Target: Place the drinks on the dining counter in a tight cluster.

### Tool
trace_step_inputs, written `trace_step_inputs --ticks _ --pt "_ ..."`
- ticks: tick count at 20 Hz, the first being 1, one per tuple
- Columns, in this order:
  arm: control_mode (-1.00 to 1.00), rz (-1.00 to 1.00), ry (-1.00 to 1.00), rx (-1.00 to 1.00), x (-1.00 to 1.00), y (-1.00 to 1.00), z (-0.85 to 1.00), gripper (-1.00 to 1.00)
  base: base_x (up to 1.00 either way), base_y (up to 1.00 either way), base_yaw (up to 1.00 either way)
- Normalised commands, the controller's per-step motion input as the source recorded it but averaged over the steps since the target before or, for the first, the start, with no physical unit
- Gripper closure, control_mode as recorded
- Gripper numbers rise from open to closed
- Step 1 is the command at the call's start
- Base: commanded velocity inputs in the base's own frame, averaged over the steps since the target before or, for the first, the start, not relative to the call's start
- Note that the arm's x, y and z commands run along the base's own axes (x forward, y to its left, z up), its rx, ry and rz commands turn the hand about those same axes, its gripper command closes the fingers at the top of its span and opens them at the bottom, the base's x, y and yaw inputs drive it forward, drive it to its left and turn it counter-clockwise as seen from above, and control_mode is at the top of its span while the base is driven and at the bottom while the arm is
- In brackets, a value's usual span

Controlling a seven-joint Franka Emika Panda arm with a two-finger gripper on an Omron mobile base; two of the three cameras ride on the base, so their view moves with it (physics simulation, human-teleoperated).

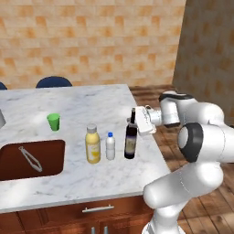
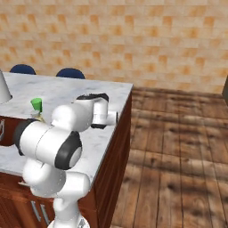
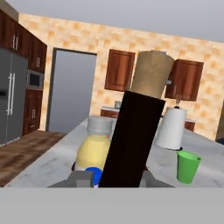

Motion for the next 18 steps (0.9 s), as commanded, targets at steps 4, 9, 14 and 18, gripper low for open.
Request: trace_step_inputs --ticks 4,9,14,18 --pt "-1.00 0.00 -0.02 0.00 0.35 0.27 -0.24 1.00 0.00 0.00 0.00" --pt "-1.00 0.00 -0.08 0.00 0.10 0.32 -0.16 1.00 0.00 0.00 0.00" --pt "-1.00 0.00 -0.11 0.00 -0.08 0.33 -0.06 1.00 0.00 0.00 0.00" --pt "-1.00 0.00 -0.10 0.00 -0.08 0.25 0.00 1.00 0.00 0.00 0.00"
